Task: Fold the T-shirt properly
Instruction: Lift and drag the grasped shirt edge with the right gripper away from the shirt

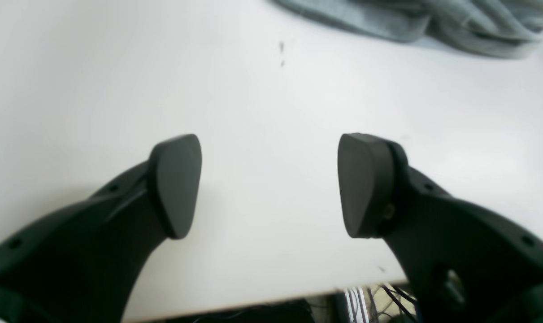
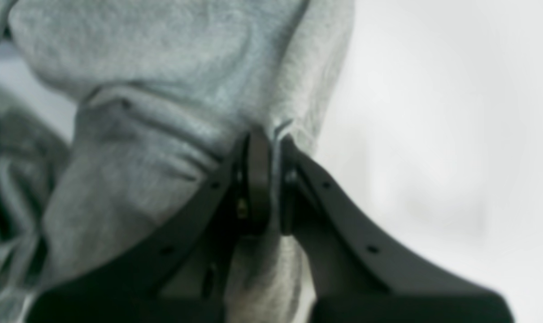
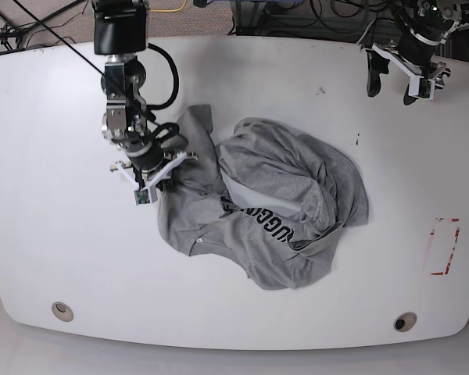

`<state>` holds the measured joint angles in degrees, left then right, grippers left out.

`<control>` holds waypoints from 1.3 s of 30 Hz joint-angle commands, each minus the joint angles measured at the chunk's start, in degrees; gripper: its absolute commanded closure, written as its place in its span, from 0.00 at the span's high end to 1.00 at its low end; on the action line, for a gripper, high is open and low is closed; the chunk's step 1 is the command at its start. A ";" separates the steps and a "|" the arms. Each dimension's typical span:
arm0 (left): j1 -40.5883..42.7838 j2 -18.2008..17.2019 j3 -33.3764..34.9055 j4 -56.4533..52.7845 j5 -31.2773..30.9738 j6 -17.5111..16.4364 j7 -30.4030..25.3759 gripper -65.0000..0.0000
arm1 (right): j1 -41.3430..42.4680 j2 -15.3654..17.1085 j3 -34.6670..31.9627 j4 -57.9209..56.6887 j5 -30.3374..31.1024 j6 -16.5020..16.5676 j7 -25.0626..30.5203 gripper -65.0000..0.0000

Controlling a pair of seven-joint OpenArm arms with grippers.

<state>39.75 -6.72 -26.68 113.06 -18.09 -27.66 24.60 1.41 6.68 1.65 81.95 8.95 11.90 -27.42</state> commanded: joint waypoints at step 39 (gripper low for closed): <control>-10.69 -0.44 -2.64 0.92 -0.59 -10.36 10.96 0.68 | -37.67 0.22 3.05 35.28 0.76 0.36 -0.93 0.61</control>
<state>28.91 -6.44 -28.91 112.99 -17.93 -37.80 36.69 -36.03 6.68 5.02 114.85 9.37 12.01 -30.17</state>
